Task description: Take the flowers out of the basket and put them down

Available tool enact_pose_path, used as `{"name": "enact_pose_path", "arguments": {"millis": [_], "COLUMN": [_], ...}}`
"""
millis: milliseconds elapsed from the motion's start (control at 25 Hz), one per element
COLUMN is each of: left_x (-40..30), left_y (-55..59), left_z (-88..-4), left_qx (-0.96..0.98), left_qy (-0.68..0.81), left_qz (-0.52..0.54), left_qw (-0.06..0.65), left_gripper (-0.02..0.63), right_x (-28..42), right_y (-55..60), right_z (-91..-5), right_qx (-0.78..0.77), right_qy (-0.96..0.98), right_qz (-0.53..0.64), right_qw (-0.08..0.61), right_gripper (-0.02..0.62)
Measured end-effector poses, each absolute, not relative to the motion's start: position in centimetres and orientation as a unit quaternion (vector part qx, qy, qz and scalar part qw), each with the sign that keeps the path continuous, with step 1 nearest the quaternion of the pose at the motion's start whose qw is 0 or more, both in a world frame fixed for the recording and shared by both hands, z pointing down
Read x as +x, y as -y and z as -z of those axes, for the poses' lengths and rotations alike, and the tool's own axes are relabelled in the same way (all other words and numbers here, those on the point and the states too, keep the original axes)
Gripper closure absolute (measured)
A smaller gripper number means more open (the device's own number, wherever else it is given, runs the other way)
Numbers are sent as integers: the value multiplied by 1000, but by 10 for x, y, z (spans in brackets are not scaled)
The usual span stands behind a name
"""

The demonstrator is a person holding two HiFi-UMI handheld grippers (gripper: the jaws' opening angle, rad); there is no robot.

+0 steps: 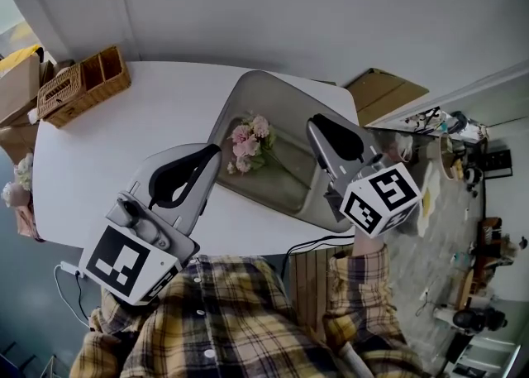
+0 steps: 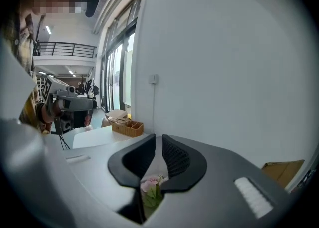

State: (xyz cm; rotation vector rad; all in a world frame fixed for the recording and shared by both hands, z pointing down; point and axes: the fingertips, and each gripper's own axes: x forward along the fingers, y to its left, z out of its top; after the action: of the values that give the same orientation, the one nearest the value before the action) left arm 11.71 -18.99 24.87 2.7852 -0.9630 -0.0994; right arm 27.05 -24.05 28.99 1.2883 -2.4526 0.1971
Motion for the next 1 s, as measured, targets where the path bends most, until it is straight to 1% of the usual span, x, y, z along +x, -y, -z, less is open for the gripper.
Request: {"name": "enact_pose_path", "arguments": {"millis": [440, 760, 1000], "left_x": [115, 107, 102], "left_y": [190, 192, 193], "left_z": [-253, -254, -256], "left_qx": [938, 933, 928], "left_qy": [334, 346, 358], "left_qz": [22, 19, 19], "left_qw": [95, 96, 102], "left_gripper": [594, 594, 594], "right_x": [273, 277, 283], "right_y": [263, 266, 266], "right_z": [-361, -427, -468], "right_qx": [387, 339, 321], "right_qy": [872, 855, 841], "right_qz": [-130, -178, -193], "right_qw": [271, 349, 390], "right_gripper": [465, 423, 408]}}
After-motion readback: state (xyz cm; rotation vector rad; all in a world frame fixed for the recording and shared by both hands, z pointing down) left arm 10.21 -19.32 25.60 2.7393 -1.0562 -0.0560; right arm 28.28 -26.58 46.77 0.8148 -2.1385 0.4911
